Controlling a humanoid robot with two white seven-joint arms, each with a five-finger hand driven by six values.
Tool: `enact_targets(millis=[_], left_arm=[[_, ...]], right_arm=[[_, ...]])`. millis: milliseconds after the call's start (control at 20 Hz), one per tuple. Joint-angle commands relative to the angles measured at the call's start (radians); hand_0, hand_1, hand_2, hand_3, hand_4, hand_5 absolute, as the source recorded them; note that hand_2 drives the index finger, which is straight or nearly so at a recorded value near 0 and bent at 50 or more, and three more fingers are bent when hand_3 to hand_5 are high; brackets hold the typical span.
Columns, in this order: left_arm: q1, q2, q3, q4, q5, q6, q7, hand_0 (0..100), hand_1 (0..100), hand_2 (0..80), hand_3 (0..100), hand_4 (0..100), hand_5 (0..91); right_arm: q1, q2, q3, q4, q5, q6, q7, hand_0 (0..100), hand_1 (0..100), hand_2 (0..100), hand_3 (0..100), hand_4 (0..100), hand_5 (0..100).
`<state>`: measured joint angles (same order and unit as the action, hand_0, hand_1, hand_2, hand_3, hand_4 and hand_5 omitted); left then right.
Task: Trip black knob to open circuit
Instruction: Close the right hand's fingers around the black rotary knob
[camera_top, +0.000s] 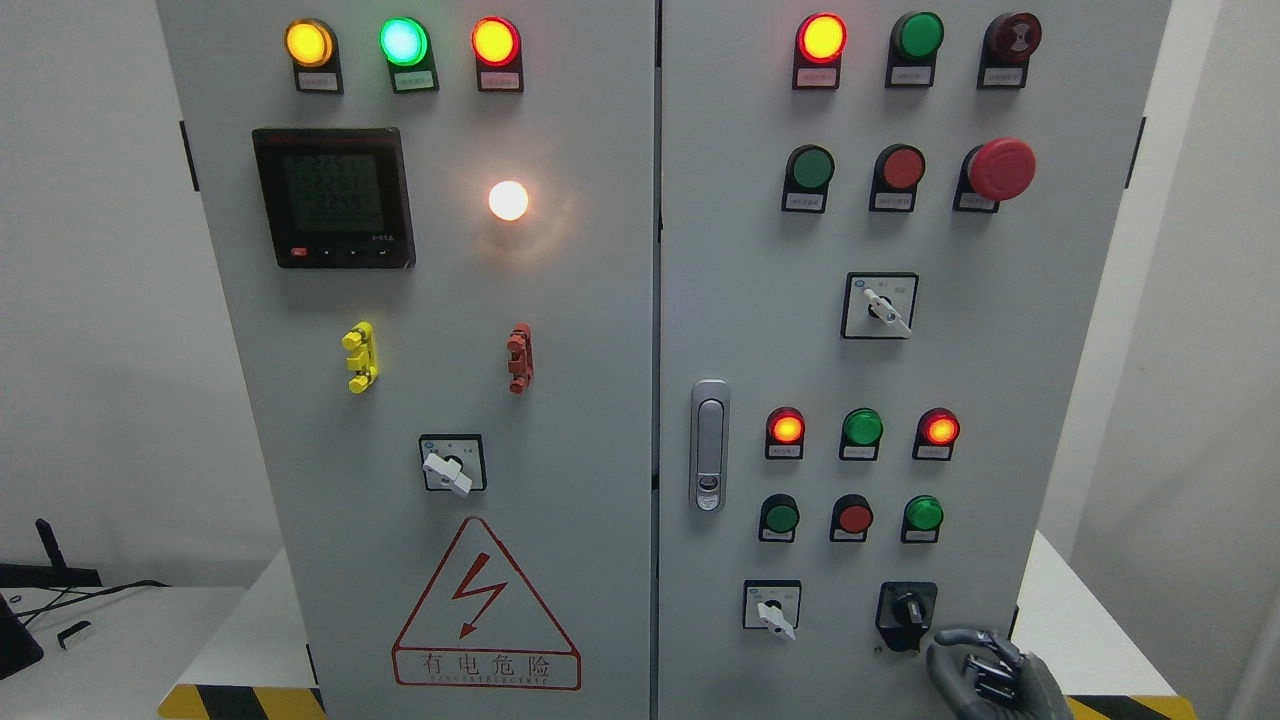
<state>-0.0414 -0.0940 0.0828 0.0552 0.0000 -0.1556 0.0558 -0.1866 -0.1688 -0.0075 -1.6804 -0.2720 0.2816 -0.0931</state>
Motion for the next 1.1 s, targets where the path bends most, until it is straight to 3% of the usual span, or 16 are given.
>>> enact_targets(millis=[0,1050], left_arm=[[0.000,0.000,0.000,0.000,-0.031,-0.001,-0.001,12,39,0.0,0,0,0.0],[0.000,0.000,0.000,0.000,-0.031,-0.001,-0.001,12,39,0.0,0,0,0.0]], right_arm=[[0.006,0.006,0.017,-0.018,0.002,-0.001,-0.002,49,84,48,100,97,88],[-0.002,0.000,0.026,-0.009,0.004,0.004,0.012,49,82,50,100,98,89]])
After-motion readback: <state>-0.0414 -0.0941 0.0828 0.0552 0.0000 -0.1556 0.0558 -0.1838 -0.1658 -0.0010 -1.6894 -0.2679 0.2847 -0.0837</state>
